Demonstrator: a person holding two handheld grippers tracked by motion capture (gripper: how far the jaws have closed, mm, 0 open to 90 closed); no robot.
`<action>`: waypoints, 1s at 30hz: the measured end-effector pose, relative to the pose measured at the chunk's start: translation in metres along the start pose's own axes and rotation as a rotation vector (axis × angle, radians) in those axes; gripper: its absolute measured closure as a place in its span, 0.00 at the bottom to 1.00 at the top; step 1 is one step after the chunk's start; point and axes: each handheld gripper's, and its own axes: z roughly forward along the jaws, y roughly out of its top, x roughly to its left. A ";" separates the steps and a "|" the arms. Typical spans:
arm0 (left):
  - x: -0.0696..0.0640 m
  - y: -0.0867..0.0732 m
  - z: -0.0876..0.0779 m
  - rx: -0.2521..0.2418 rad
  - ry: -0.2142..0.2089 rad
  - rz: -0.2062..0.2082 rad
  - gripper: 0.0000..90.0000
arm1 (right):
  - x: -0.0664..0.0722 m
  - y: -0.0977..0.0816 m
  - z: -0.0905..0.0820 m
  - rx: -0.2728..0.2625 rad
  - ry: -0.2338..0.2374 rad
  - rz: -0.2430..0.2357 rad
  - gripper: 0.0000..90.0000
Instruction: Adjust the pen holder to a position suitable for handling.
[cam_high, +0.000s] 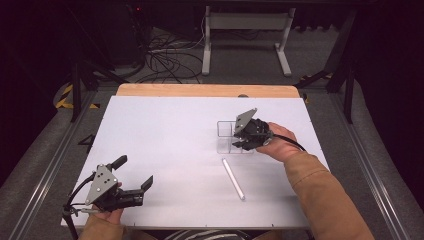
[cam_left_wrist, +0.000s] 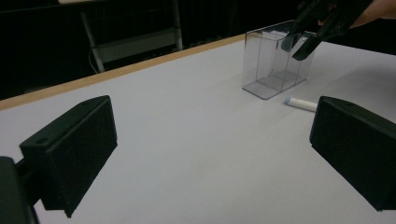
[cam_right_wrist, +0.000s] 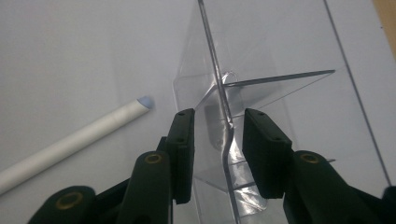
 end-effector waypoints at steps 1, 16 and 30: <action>0.000 0.000 0.000 0.000 0.000 0.000 0.02 | 0.000 0.000 0.002 0.005 -0.001 -0.005 0.72; 0.000 0.000 0.000 -0.001 0.002 0.000 0.02 | 0.004 0.002 0.012 0.050 0.009 -0.065 0.85; 0.000 0.000 0.000 -0.002 0.001 -0.003 0.02 | 0.008 0.003 0.008 0.058 0.010 -0.105 0.97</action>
